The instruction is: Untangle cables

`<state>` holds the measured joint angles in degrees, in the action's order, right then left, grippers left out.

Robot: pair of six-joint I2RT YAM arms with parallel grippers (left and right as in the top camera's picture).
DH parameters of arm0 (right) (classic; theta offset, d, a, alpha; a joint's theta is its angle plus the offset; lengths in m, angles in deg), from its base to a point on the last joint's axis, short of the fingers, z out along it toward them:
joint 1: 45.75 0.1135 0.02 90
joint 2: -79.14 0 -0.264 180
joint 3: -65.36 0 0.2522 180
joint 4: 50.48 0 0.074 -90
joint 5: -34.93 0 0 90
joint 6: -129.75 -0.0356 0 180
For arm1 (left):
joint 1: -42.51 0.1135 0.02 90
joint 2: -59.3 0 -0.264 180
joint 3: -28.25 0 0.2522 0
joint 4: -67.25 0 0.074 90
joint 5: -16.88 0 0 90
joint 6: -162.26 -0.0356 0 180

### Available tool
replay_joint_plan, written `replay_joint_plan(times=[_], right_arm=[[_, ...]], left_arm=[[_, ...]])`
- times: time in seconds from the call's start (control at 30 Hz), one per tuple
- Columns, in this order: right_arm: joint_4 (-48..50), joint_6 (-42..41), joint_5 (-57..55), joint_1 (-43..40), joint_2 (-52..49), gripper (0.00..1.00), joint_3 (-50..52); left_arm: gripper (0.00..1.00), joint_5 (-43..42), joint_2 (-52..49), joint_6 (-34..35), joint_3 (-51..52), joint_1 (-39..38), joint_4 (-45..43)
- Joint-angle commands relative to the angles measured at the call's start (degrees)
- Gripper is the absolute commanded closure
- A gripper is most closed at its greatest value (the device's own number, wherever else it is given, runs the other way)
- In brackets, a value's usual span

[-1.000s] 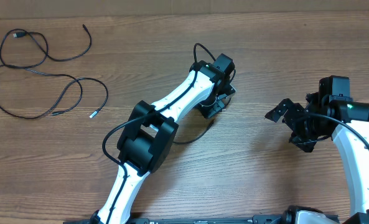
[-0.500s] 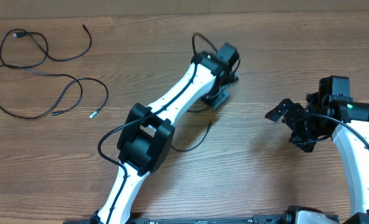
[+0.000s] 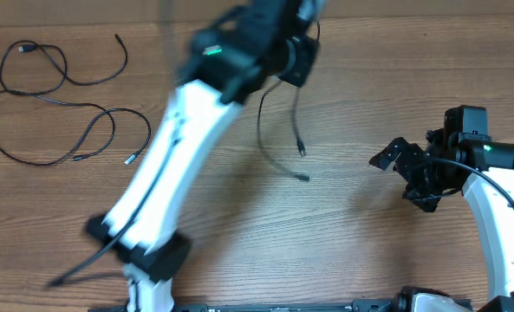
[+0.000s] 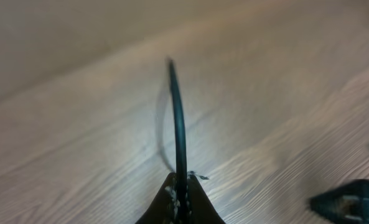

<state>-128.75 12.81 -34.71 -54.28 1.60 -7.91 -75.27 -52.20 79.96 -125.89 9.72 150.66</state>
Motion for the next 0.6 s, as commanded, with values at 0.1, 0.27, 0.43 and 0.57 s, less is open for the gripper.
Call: replay_joint_plan(times=[0.1,0.27,0.43,0.57], right_arm=[[0.20,0.42,-0.17,-0.17,0.04,0.00,0.31],[0.20,0.42,-0.17,-0.17,0.04,0.00,0.31],[0.20,0.42,-0.17,-0.17,0.04,0.00,0.31],[0.17,0.42,-0.17,-0.17,0.04,0.00,0.31]], left_arm=[[0.96,-0.83,11.10,10.67,-1.27,3.98,2.58],[0.96,-0.85,16.72,12.70,-1.27,4.74,5.66],[0.96,-2.69,19.67,17.44,-1.27,4.61,10.29],[0.96,-2.97,20.59,26.47,-1.27,4.61,14.40]])
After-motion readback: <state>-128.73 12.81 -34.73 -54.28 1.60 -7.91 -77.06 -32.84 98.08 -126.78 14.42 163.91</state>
